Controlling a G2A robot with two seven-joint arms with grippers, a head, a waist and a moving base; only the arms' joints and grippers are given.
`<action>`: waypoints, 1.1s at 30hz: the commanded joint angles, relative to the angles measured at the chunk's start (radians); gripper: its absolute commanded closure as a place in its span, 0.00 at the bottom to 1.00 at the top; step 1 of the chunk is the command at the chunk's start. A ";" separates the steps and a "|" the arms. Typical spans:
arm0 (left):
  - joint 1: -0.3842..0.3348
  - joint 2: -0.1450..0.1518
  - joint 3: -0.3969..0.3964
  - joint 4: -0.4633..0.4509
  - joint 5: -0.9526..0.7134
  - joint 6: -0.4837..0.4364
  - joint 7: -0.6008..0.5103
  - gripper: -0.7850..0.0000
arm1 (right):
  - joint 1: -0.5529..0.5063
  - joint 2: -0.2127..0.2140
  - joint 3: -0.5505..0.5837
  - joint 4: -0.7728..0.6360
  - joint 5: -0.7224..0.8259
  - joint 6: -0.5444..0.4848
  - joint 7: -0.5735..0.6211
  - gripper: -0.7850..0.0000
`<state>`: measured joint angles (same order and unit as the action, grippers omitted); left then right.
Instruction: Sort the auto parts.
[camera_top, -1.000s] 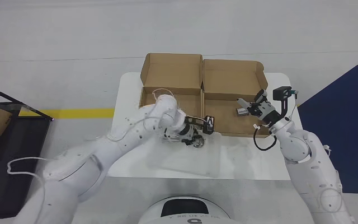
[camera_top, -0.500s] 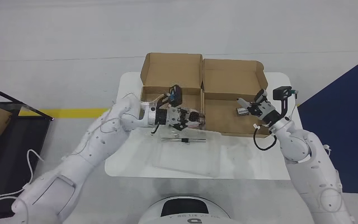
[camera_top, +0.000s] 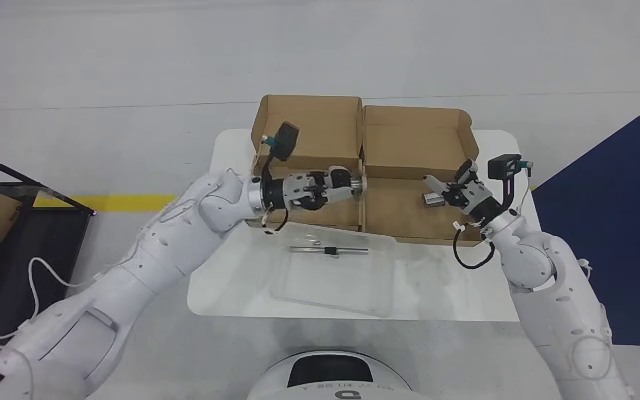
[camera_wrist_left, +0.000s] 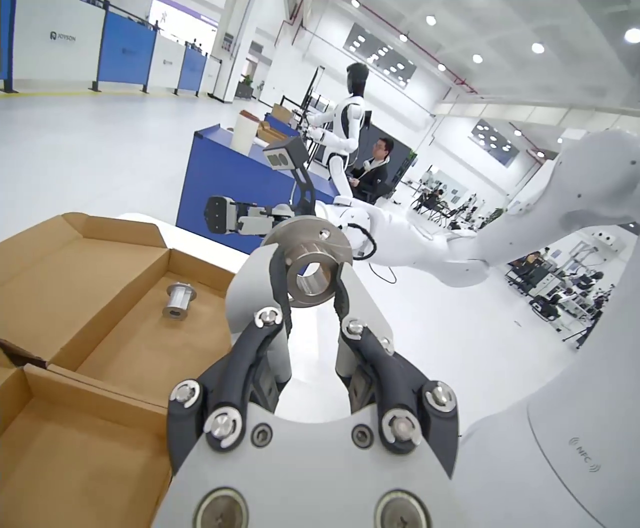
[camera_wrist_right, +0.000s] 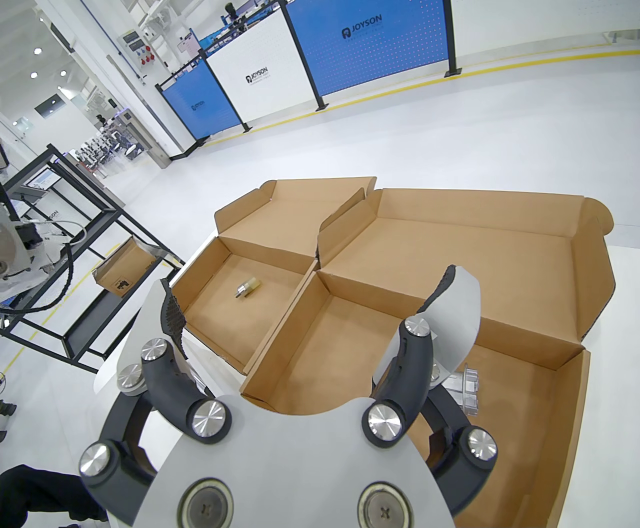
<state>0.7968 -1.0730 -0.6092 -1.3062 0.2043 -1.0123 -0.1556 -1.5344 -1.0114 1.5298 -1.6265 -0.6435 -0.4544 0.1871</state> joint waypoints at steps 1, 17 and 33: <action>-0.010 0.002 0.014 -0.001 -0.030 0.000 -0.012 1.00 | 0.000 0.000 0.000 0.000 0.000 0.000 0.000 0.00; 0.018 -0.002 0.027 -0.028 -0.184 0.000 -0.031 1.00 | 0.000 0.000 0.000 0.000 0.000 0.000 0.000 0.00; -0.016 -0.070 0.094 0.179 -1.684 0.455 -1.092 1.00 | 0.000 0.000 0.000 0.000 0.000 0.000 0.000 0.00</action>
<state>0.7787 -1.1312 -0.5089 -1.1514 -1.3762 -0.6037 -1.1536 -1.5344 -1.0114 1.5299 -1.6265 -0.6435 -0.4544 0.1871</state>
